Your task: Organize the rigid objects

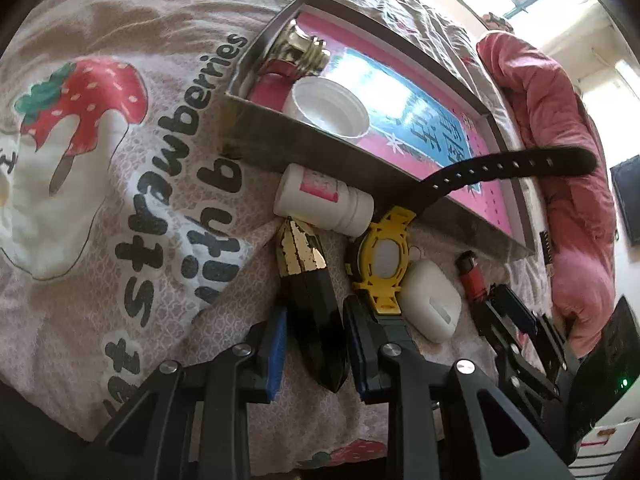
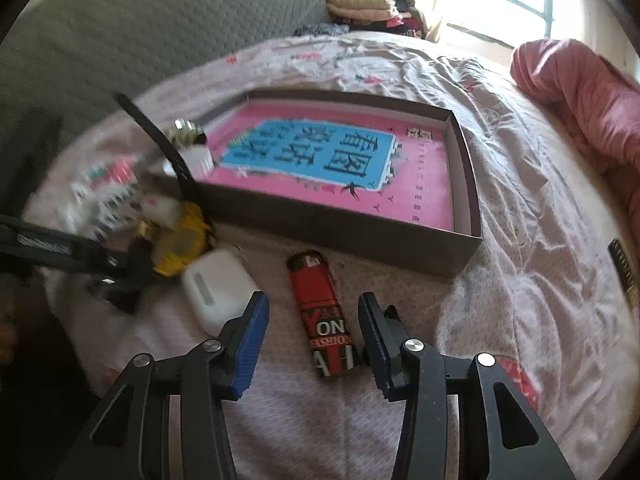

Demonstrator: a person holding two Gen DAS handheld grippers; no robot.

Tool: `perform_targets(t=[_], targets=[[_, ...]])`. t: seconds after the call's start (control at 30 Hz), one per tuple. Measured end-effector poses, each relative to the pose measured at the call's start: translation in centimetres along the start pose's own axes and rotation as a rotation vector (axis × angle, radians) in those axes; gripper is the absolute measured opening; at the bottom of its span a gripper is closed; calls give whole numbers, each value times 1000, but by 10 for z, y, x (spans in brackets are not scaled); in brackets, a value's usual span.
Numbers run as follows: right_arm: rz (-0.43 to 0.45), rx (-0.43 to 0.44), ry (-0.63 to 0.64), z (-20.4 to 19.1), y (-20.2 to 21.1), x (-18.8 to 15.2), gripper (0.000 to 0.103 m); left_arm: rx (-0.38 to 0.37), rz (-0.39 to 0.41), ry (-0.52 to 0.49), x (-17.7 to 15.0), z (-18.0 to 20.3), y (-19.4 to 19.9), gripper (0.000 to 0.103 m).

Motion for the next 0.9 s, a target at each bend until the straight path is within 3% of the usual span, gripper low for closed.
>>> perform_targets(t=[0.1,0.23,0.53,0.7,0.9], targets=[[-40,-11,38,-2,-14,-2,34,20,11,-17,-1,3,-1,28],[-55,-31,109,-7,-25,-1,33,33,23,-6,-2,3,-2,28],[-38,-24,89,-4,-28,5,26,92,55,38,-3,7,-10,28],[-18,-4,55,0,-22,8,22,134,57,12,-4,13,-14,28],[12,18,31,4,-12,11,22,91,39,-5,-1,10,-13,28]])
Point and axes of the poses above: each gripper's, at about its wrist camera, not at the fingertips, and y roughly against the way its jaws point, z to its right, x to its top, the point moved 4 cm from there along -y, roughly the way its jaws point
